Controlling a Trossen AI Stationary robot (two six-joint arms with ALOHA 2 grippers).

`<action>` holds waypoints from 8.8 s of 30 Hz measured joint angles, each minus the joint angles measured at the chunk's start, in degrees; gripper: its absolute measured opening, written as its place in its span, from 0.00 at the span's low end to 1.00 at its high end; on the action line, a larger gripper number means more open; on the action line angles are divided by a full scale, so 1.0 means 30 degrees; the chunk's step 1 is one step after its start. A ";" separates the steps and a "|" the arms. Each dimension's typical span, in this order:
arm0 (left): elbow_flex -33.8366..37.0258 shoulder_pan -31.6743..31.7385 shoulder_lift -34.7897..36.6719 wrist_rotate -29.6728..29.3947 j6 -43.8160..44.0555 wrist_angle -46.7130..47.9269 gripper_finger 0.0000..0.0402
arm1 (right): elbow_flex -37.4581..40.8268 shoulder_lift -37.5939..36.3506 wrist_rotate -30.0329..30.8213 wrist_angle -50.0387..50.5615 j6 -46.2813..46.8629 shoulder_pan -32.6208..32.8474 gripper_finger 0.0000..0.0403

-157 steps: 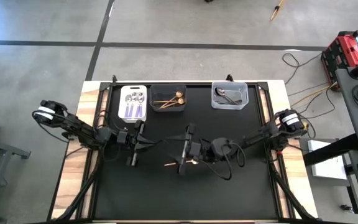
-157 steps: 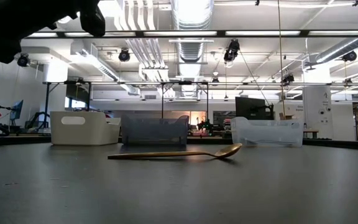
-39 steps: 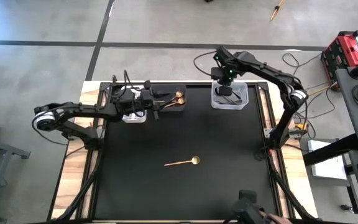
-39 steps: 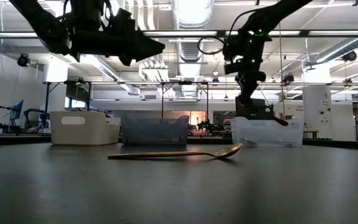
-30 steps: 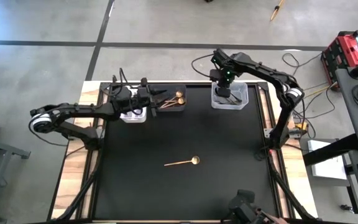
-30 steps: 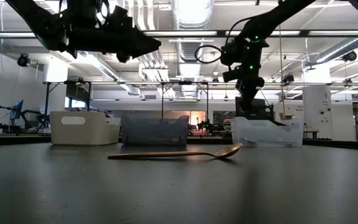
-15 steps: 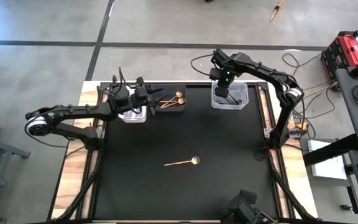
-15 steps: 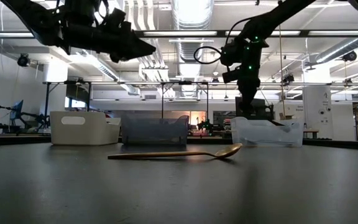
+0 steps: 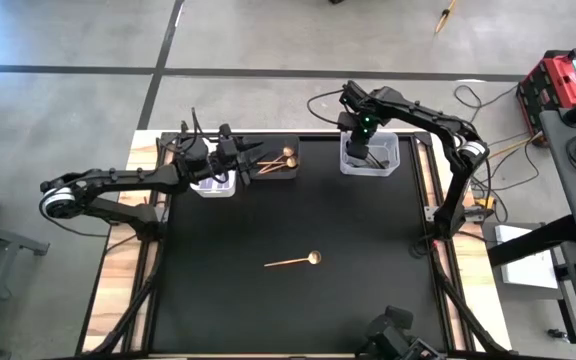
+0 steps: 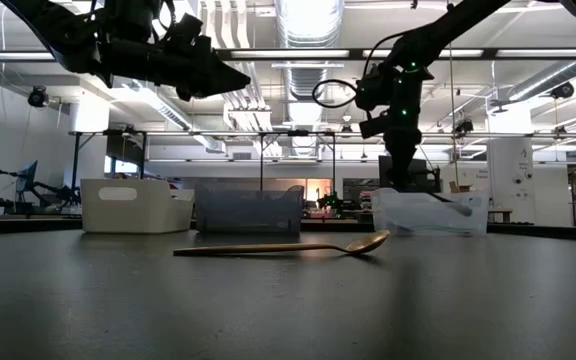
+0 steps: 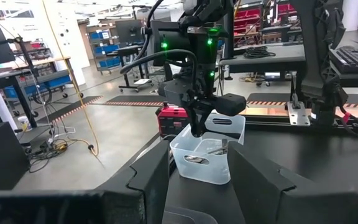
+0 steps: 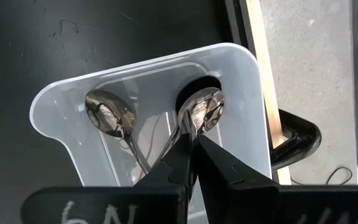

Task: Sort silverware by color (type)
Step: Put the black spoon into the transparent bin

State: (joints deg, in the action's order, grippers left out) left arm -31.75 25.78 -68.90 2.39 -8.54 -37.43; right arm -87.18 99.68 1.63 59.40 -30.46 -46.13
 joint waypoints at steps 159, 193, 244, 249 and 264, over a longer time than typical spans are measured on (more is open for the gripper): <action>-0.0102 -0.1156 -0.0598 -0.1581 -0.1455 -0.6470 0.36 | 0.4218 -0.1068 0.3676 -0.8877 -0.2208 -0.0131 0.03; -0.0117 -0.1056 -0.0345 -0.5789 -0.3220 -0.6530 0.36 | 0.4218 -0.1064 0.3027 -0.6317 -0.1042 -0.0124 0.03; -0.0124 -0.1056 -0.0360 -0.5775 -0.3351 -0.6586 0.36 | 0.4473 0.0648 0.1399 -0.6484 -0.1224 -0.0131 0.03; -0.0124 -0.1056 -0.0360 -0.5775 -0.3351 -0.6594 0.36 | 0.4473 0.0648 0.1438 -0.6478 -0.0829 -0.0131 0.03; -0.0131 -0.1056 -0.0367 -0.5768 -0.1463 -0.7866 0.36 | 0.4473 0.0648 0.1445 -0.6622 -0.1259 -0.0131 0.03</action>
State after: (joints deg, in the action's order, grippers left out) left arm -32.14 22.61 -70.00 -14.92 -12.92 -61.03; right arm -73.76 101.62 5.96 39.53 -34.24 -46.52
